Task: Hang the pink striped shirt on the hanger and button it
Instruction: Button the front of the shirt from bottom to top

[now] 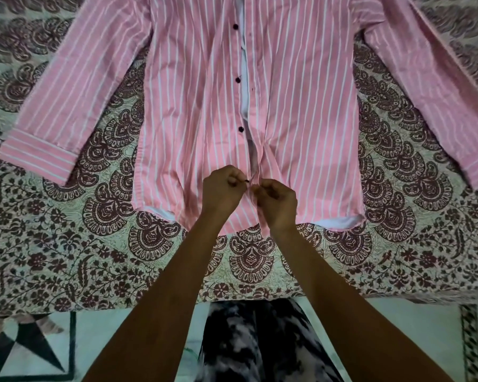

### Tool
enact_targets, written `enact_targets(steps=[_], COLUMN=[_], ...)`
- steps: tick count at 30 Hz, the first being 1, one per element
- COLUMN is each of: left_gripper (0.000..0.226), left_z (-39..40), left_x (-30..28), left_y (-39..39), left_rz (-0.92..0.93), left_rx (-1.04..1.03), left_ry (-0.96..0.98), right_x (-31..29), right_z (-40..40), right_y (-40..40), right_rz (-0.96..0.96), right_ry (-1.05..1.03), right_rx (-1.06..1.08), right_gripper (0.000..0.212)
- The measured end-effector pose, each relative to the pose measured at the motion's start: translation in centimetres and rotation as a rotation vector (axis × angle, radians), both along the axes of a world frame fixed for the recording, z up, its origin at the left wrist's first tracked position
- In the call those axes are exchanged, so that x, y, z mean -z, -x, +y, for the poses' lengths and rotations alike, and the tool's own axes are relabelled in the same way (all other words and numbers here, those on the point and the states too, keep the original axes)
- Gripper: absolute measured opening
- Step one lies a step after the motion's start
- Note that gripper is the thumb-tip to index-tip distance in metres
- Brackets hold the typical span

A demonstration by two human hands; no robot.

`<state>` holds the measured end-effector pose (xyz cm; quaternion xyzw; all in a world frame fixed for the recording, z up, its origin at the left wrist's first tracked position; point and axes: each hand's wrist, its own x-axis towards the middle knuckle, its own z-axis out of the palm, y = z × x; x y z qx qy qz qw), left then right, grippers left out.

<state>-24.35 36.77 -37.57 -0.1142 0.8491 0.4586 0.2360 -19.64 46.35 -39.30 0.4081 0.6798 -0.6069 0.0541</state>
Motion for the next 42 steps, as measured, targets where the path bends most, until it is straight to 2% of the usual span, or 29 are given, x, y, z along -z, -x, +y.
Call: enact_targets(steps=[2, 5, 9, 12, 18, 23, 29, 34, 36, 39, 42], left_gripper=[0.008, 0.011, 0.012, 0.01, 0.006, 0.006, 0.009, 0.011, 0.019, 0.014, 0.014], left_z=[0.0, 0.1, 0.2, 0.3, 0.8, 0.7, 0.3, 0.3, 0.3, 0.6, 0.9], left_x=[-0.4, -0.7, -0.8, -0.7, -0.9, -0.7, -1.0, -1.0, -1.1, -1.5, -1.5], left_y=[0.0, 0.1, 0.1, -0.2, -0.6, -0.8, -0.6, -0.4, -0.6, -1.0, -1.3], left_rz=[-0.006, 0.006, -0.05, -0.051, -0.02, -0.063, -0.073, -0.168, -0.256, -0.361, -0.359], left_rx=[-0.01, -0.016, -0.024, -0.028, -0.012, -0.054, -0.08, -0.156, -0.263, -0.37, -0.427], left_ry=[-0.006, 0.005, -0.052, -0.053, 0.075, 0.072, 0.034, -0.07, -0.184, -0.36, -0.399], right_x=[0.1, -0.2, -0.3, 0.0, 0.2, 0.3, -0.9, -1.1, -1.0, -1.0, -1.3], right_z=[-0.1, -0.1, 0.2, 0.5, 0.5, -0.2, 0.2, 0.6, 0.6, 0.6, 0.1], right_y=[0.0, 0.2, 0.3, 0.2, -0.2, -0.6, -0.5, -0.4, -0.3, -0.4, -0.8], right_rz=[0.014, 0.019, 0.026, 0.011, 0.009, 0.009, 0.106, 0.105, 0.095, 0.124, 0.165], right_ry=[0.034, 0.094, 0.214, 0.232, 0.137, 0.102, 0.319, 0.374, 0.292, 0.075, -0.051], right_rx=[0.022, 0.039, 0.135, 0.106, -0.003, -0.046, -0.002, 0.015, 0.009, -0.06, -0.112], right_gripper=[0.015, 0.008, 0.011, 0.012, 0.033, 0.024, 0.015, 0.015, 0.015, 0.011, 0.007])
